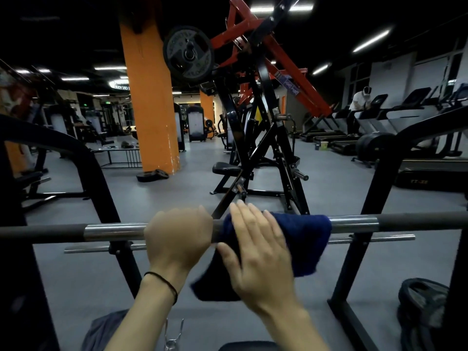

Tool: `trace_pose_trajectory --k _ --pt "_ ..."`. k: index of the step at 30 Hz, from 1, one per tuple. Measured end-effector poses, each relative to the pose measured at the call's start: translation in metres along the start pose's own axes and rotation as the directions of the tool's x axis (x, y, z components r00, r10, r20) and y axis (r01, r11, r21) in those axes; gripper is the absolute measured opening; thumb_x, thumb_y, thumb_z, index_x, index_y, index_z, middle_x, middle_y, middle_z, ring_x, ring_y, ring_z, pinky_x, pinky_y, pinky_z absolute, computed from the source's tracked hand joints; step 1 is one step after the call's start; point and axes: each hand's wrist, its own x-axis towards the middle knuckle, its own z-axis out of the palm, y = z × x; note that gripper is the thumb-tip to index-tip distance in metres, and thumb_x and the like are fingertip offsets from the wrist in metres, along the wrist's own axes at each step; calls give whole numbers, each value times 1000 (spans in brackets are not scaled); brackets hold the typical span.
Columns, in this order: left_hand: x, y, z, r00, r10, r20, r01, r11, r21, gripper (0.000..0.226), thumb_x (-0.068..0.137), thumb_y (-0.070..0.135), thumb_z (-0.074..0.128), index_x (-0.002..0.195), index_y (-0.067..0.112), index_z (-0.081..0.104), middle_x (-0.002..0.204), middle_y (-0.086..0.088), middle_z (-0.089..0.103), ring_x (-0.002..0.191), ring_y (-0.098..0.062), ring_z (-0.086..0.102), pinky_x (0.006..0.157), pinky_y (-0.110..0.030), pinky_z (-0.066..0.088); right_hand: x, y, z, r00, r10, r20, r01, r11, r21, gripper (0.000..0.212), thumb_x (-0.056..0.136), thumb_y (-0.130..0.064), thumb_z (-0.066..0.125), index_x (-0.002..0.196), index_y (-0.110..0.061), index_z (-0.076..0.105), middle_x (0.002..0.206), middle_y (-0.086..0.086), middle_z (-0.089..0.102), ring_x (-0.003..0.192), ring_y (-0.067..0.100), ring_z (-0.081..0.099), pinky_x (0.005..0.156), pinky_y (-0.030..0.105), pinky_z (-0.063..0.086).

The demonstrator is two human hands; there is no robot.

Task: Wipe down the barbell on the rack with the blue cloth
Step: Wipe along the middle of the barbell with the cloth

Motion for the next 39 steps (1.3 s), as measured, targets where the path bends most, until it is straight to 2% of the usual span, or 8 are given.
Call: trace_pose_trajectory --k 8,14,17,24,27,31,35,39 --pt "4 3 -6 990 -52 133 54 998 -12 54 91 29 41 40 13 49 37 -1 43 33 -25 36 50 -24 19 5 9 2 864 455 -216 -444 891 98 66 107 -50 23 146 -5 51 149 11 53 147 28 35 127 47 9" --pt "7 -2 -12 977 -4 212 -2 1000 28 57 93 30 38 38 16 48 38 -2 48 32 -27 44 47 -22 17 5 -39 12 998 40 51 -43 998 44 71 108 -58 19 156 -10 39 161 7 40 152 21 30 125 40 17" --pt "9 -2 -12 966 -3 259 -4 1000 25 55 91 31 39 41 13 52 41 -6 51 34 -30 47 48 -23 19 -1 15 -7 994 107 -18 -108 994 -37 67 107 -57 23 151 -12 48 152 7 52 145 25 41 124 41 20" --pt "44 -2 -12 717 -78 693 -7 993 119 23 94 26 25 87 20 47 84 -5 51 69 -27 44 53 -32 23 18 -24 5 910 399 -115 -388 916 104 70 107 -55 23 148 -4 47 141 12 58 134 27 43 124 42 14" --pt "35 0 -18 815 -136 563 79 989 123 52 105 40 22 67 20 52 85 -6 67 82 -31 64 63 -34 36 20 -68 16 979 206 11 -205 968 147 73 108 -58 17 152 -6 43 153 9 49 141 23 40 123 39 16" --pt "4 -13 -17 964 -1 266 10 999 -34 45 98 31 33 58 20 47 53 -1 51 49 -30 49 53 -35 33 10 -13 -1 992 64 113 -68 997 28 73 106 -63 20 151 -12 47 151 7 53 141 25 44 121 42 26" --pt "-14 -39 -28 971 -160 177 178 980 -90 37 101 31 33 78 17 58 76 1 56 72 -25 52 75 -40 37 -1 34 -22 968 252 -15 -253 965 -74 70 107 -58 19 146 -11 52 146 8 56 142 28 42 126 43 16" --pt "-27 -45 -32 952 -192 238 232 960 -156 45 102 35 30 114 13 67 119 -4 68 116 -24 59 116 -46 31 9 -37 3 968 243 57 -245 969 32 77 106 -63 16 148 -7 48 154 10 48 146 28 38 124 45 14"
